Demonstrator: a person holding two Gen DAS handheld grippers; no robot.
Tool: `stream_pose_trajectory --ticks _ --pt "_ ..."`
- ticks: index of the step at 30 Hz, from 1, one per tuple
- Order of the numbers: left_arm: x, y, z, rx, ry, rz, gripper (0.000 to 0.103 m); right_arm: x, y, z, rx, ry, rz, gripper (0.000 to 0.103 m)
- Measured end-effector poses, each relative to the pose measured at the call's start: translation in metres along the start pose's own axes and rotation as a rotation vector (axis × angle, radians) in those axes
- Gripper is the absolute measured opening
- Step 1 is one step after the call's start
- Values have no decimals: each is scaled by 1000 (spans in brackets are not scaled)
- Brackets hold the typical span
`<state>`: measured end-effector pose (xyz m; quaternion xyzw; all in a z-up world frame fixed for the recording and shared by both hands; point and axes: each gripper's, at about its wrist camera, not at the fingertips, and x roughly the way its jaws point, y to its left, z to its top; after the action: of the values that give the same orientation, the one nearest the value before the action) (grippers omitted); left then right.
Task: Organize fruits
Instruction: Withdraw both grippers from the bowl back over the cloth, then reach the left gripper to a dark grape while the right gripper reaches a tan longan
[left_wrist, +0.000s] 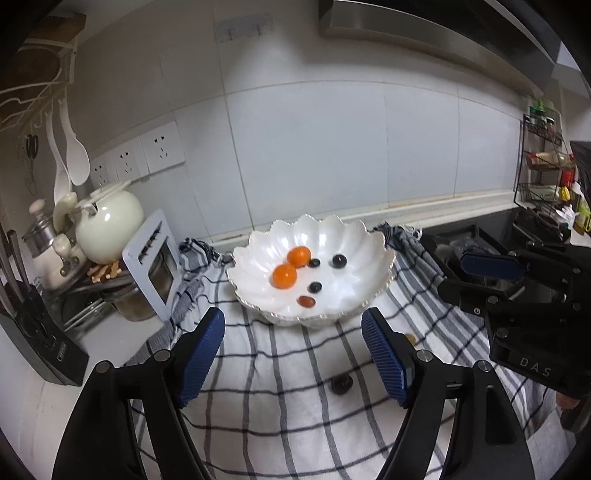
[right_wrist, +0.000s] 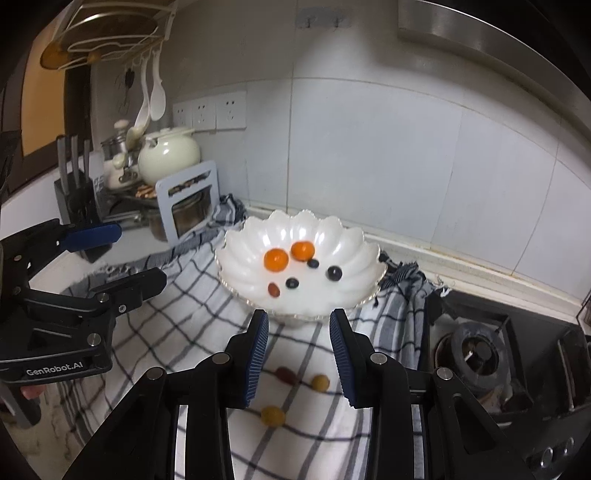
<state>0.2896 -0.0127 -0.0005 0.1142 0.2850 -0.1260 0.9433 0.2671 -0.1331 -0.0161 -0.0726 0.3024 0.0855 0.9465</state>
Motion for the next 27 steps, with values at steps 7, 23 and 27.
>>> stream_pose_trajectory --ticks 7,23,27 --pt "5 1 -23 -20 39 -48 77 3 7 -18 -10 38 -2 36" --pt "20 -4 -70 46 81 -57 77 22 23 -65 0 112 4 36" --pt "27 -5 -80 70 90 -61 77 30 27 -76 -12 140 -8 36"
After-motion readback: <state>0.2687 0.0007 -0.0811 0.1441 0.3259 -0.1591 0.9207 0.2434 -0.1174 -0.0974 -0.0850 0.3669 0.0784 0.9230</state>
